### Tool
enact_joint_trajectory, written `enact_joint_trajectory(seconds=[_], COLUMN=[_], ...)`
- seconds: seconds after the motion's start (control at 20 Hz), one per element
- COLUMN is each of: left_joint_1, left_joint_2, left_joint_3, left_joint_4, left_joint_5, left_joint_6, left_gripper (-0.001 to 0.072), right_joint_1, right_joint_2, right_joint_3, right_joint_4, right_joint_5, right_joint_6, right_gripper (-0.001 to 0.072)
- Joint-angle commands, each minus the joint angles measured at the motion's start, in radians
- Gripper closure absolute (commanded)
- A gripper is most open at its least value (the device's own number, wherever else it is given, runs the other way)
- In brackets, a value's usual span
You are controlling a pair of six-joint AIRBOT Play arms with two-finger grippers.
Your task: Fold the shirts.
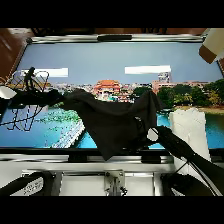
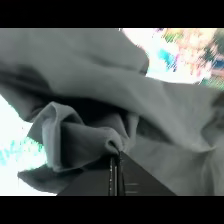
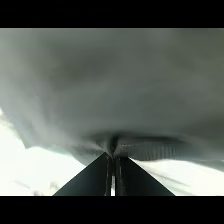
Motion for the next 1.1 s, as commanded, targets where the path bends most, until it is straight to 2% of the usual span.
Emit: enact_joint_trajectory(seconds=[0.0, 0.15, 0.25, 0.3, 0.45, 0.55, 0.6, 0.75, 0.95, 1.05], left_joint_1=[0.026, 0.043, 0.043, 0.043, 0.043, 0.043, 0.043, 0.043, 0.043, 0.043], left_joint_2=[0.102, 0.226, 0.303, 0.342, 0.451, 0.523, 0.552, 0.6, 0.582, 0.546], left_joint_3=[0.112, 0.363, 0.562, 0.655, 0.823, 0.846, 0.846, 0.846, 0.845, 0.845], left_joint_4=[0.003, 0.005, 0.004, 0.005, 0.005, 0.005, 0.006, 0.077, 0.325, 0.391], left_joint_5=[0.002, 0.006, 0.036, 0.068, 0.215, 0.335, 0.363, 0.344, 0.271, 0.229], left_joint_6=[0.037, 0.038, 0.035, 0.035, 0.004, -0.054, -0.055, -0.056, -0.15, -0.178], left_gripper=[0.0681, 0.0681, 0.068, 0.068, 0.068, 0.068, 0.0681, 0.068, 0.068, 0.068], right_joint_1=[0.001, 0.001, 0.001, 0.001, 0.001, 0.001, 0.001, 0.001, 0.001, 0.001], right_joint_2=[0.161, 0.337, 0.43, 0.462, 0.502, 0.502, 0.502, 0.488, 0.41, 0.343], right_joint_3=[0.177, 0.475, 0.702, 0.818, 1.082, 1.184, 1.202, 1.206, 1.206, 1.206], right_joint_4=[-0.35, -0.75, -0.956, -1.008, -0.991, -0.988, -0.992, -1.011, -1.072, -1.087], right_joint_5=[0.217, 0.354, 0.338, 0.317, 0.258, 0.214, 0.18, 0.115, 0.15, 0.193], right_joint_6=[0.026, 0.043, 0.069, 0.087, 0.093, 0.092, 0.089, 0.073, 0.064, 0.065], right_gripper=[0.0633, 0.0633, 0.0633, 0.0633, 0.0634, 0.0634, 0.0633, 0.0633, 0.0633, 0.0633])
